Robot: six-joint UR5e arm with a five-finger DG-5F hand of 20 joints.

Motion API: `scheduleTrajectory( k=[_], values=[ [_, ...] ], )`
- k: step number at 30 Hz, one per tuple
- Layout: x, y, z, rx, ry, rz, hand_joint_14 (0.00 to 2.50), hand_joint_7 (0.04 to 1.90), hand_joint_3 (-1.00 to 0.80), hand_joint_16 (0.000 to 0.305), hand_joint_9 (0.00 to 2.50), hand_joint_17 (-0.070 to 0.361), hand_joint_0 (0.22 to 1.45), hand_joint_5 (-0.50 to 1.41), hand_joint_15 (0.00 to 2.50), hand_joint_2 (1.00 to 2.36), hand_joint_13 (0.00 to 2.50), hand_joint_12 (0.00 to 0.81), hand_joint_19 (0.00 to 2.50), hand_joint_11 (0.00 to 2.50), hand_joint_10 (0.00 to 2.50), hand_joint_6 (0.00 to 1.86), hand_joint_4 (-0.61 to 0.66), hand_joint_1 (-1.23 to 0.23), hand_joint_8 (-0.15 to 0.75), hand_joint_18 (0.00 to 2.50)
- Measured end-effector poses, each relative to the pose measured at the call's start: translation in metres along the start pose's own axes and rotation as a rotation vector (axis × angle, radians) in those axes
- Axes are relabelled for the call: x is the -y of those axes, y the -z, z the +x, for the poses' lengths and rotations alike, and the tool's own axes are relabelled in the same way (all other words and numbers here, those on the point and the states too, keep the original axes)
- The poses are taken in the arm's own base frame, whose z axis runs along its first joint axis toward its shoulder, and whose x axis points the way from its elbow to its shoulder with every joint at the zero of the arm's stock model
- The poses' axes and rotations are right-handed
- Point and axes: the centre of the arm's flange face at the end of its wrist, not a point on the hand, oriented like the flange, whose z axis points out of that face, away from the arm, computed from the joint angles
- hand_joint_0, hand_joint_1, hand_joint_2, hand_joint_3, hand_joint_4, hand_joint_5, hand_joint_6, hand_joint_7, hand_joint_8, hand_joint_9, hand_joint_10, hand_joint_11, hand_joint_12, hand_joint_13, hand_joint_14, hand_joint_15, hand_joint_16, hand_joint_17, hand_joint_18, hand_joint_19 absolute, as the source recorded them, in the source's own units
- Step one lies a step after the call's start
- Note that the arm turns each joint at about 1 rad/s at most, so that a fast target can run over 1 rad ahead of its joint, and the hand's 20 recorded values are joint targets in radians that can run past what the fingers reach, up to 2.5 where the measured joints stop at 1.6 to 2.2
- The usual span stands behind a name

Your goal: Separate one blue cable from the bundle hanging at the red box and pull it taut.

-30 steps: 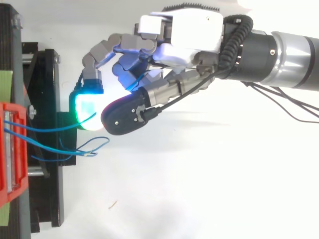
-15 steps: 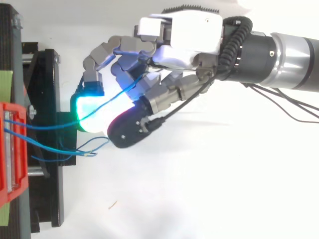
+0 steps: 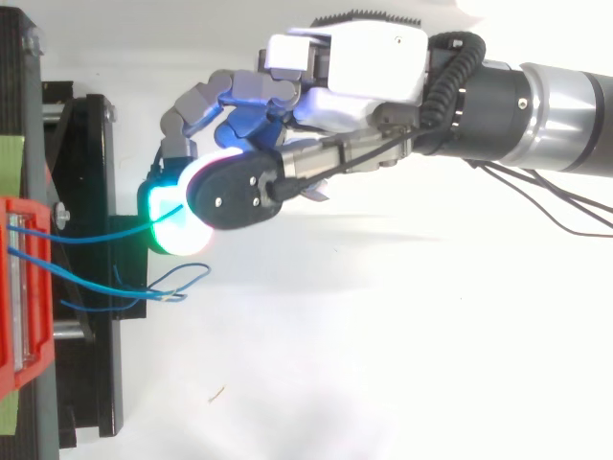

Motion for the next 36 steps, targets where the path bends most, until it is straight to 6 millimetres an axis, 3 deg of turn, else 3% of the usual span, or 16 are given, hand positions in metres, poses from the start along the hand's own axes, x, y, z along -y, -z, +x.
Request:
scheduleTrajectory(
  k=[8,17,22,24,25,27,30,36],
  values=[
    [0.0000,0.0000,-0.0001,0.001,0.000,0.000,2.50,0.91,-0.29,0.043,0.53,0.098,0.65,-0.23,1.08,1.02,1.17,0.371,1.39,1.64,2.50,0.87,0.15,-0.69,0.306,1.66],
    [-0.0004,0.0000,-0.0006,0.001,-0.001,-0.001,2.50,0.89,-0.33,0.044,0.53,0.099,0.68,-0.23,1.06,1.01,1.16,0.360,1.44,1.60,2.50,0.88,0.15,-0.77,0.311,1.66],
    [-0.0002,0.0001,-0.0003,0.001,-0.002,0.000,2.50,0.93,-0.25,0.045,0.53,0.101,0.67,-0.23,1.09,1.02,1.15,0.365,1.49,1.60,2.50,0.89,0.13,-0.79,0.310,1.66],
    [-0.0004,0.0002,-0.0005,0.001,-0.003,0.001,2.50,0.93,-0.31,0.044,0.53,0.099,0.62,-0.23,1.07,1.01,1.15,0.360,1.48,1.60,2.50,0.89,0.14,-0.73,0.312,1.65],
    [-0.0003,0.0003,-0.0005,0.000,-0.003,0.001,2.50,0.93,-0.45,0.047,0.56,0.105,0.57,-0.22,1.04,1.00,1.16,0.364,1.33,1.58,2.50,0.88,0.15,-0.63,0.322,1.63],
    [-0.0002,0.0003,-0.0005,0.000,-0.003,0.002,2.50,0.94,-0.50,0.047,0.60,0.106,0.55,-0.21,1.01,1.00,1.20,0.378,1.18,1.57,2.50,0.87,0.17,-0.35,0.329,1.62],
    [-0.0003,0.0004,-0.0006,0.000,-0.004,0.002,2.50,0.96,-0.50,0.047,0.63,0.106,0.60,-0.21,1.00,1.00,1.20,0.366,1.15,1.58,2.50,0.85,0.16,-0.28,0.332,1.61],
    [0.0000,0.0004,-0.0002,0.001,-0.004,0.003,2.50,0.95,-0.16,0.048,0.62,0.108,0.62,-0.20,1.03,1.02,1.21,0.385,1.11,1.58,2.50,0.83,0.16,-0.48,0.336,1.61]
  ],
)
